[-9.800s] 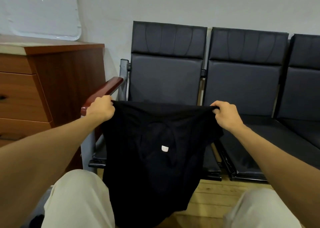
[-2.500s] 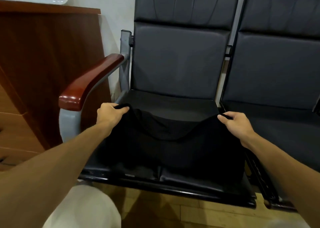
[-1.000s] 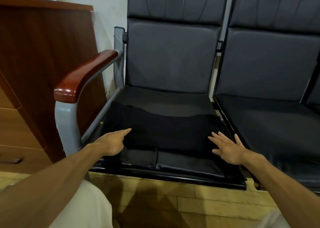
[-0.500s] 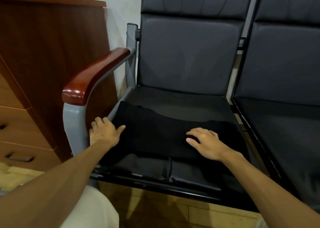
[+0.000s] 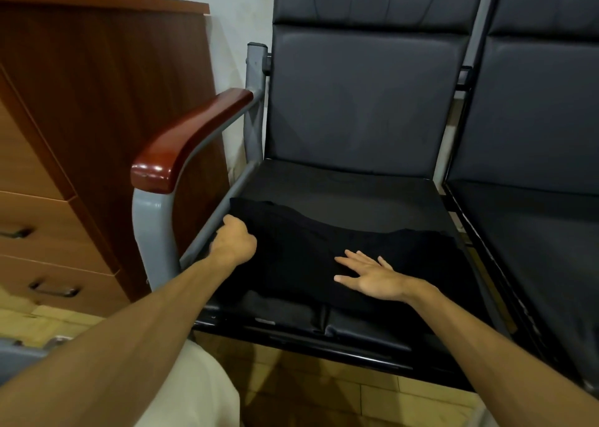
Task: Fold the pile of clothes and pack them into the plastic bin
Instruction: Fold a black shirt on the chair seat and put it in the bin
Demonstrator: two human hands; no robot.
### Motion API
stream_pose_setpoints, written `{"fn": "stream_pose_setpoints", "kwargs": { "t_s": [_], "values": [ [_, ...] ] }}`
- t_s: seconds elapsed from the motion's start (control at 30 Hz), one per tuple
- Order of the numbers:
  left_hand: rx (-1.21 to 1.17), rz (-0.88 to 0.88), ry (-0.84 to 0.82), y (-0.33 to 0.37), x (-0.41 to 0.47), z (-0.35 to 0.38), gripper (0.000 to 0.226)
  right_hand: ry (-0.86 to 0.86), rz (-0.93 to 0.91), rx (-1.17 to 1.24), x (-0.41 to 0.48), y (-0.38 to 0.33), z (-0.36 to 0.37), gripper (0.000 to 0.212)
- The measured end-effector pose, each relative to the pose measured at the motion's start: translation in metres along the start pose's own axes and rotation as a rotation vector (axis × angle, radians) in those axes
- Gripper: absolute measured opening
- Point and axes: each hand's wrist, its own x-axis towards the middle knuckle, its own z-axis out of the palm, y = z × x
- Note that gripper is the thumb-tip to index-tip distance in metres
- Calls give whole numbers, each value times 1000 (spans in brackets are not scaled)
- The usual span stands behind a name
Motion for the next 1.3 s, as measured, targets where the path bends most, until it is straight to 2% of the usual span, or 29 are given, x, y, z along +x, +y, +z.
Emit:
{"fn": "stream_pose_setpoints", "kwargs": {
  "t_s": [0.1, 0.2, 0.43, 0.53, 0.6, 0.67, 0.77, 0.87, 0.93, 1.0, 1.07, 1.1, 1.2, 1.27, 1.3],
  "values": [
    [-483, -274, -193, 10, -16, -10, 47, -4, -26, 108, -12, -1, 1, 56],
    [-744, -438, -351, 14, -33, -20, 39, 57, -16, 280, -23, 0, -1, 51],
    [-986, -282, -346, 68, -64, -5, 26, 400, 68, 494, -54, 31, -26, 38],
    [-1005, -183, -341, 99, -75, 14, 39, 602, 163, 591, -74, 59, -42, 33],
    [-978, -115, -338, 118, -78, 30, 54, 718, 227, 714, -84, 80, -51, 34],
    [-907, -36, -331, 134, -82, 48, 57, 807, 286, 828, -94, 102, -59, 34],
    [-763, 76, -349, 153, -93, 80, 50, 887, 364, 875, -112, 127, -65, 39],
    [-546, 264, -391, 169, -109, 110, 37, 879, 376, 786, -124, 136, -62, 43],
    [-362, 373, -483, 175, -118, 133, 39, 827, 338, 652, -124, 134, -59, 39],
    [-200, 411, -685, 176, -126, 151, 53, 786, 319, 526, -121, 131, -58, 33],
    [-146, 379, -874, 173, -130, 156, 62, 758, 317, 449, -118, 128, -56, 31],
    [-183, 378, -896, 171, -130, 155, 60, 746, 319, 422, -118, 125, -56, 31],
    [-265, 458, -760, 164, -123, 142, 46, 713, 303, 376, -120, 117, -53, 30],
    [-68, 611, -592, 152, -113, 132, 45, 683, 291, 366, -121, 113, -52, 29],
    [62, 672, -559, 143, -109, 127, 49, 672, 288, 362, -121, 111, -51, 29]
  ]
}}
